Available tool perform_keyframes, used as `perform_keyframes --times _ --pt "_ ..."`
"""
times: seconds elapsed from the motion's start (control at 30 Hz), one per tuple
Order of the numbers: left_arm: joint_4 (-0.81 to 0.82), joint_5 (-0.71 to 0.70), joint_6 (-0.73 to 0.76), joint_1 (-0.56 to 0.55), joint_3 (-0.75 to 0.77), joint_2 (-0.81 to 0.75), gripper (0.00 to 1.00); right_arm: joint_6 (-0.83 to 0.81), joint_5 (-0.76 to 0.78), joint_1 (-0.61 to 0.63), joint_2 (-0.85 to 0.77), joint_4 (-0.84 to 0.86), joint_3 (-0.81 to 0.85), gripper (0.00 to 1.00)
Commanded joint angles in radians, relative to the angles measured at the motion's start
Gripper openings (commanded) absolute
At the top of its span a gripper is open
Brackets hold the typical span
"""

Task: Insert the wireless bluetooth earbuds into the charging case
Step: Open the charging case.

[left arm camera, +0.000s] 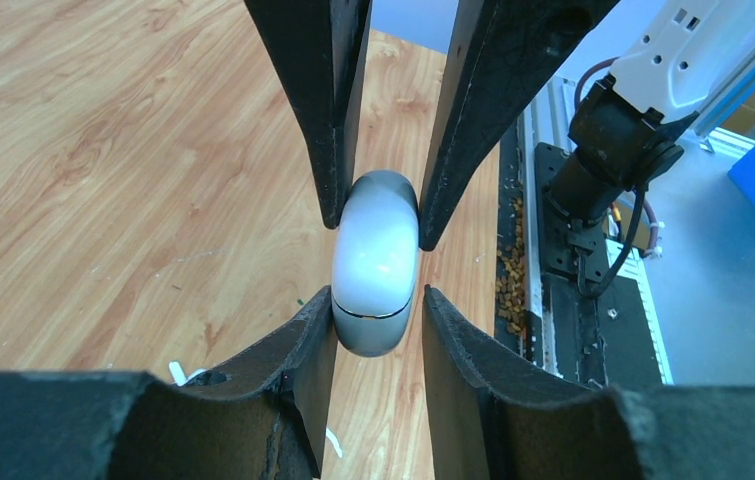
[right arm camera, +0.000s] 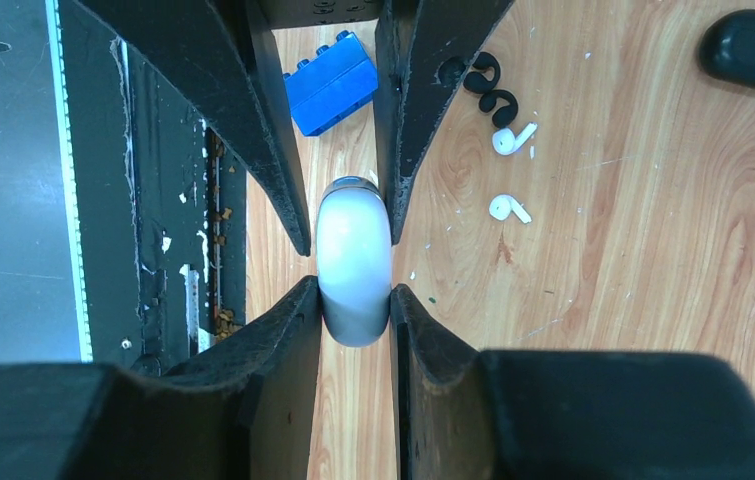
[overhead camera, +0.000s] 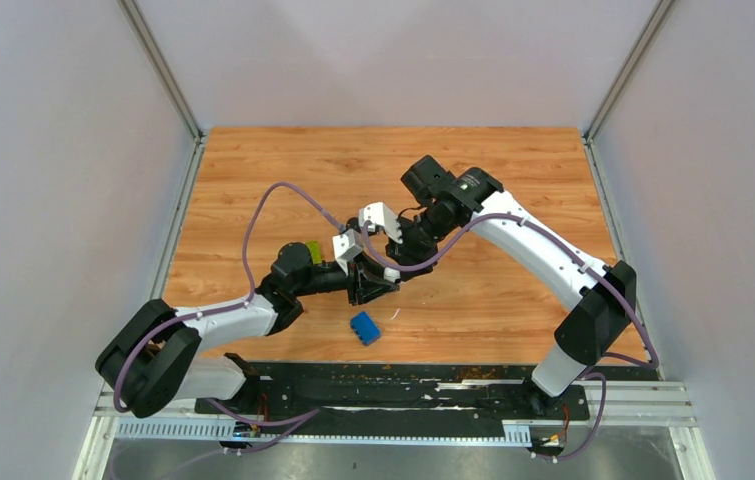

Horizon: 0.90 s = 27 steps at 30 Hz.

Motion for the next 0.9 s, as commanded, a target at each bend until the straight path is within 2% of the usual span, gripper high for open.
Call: perform_keyframes --times 0.0,0.13,0.27,0.4,0.87 --pt "0.044 0.018 -0.007 -0.007 0.022 0.007 0.44 0.009 -0.036 -0.002 0.002 0.026 0.049 0.12" --pt "0.048 0.018 -0.009 -0.008 0.022 0.007 0.43 0.01 -0.044 -0.003 0.007 0.024 0.047 0.12" --pt "0.048 0.018 -0.008 -0.007 0.023 0.008 0.38 0.01 -0.045 -0.003 0.005 0.025 0.042 0.12" --pt "0.06 0.021 -0.022 -0.008 0.023 0.014 0.43 0.009 -0.044 -0.002 0.004 0.03 0.033 0.12" --pt "0.067 0.023 -0.035 -0.007 0.024 0.014 0.42 0.001 -0.035 -0.003 0.004 0.03 0.008 0.13"
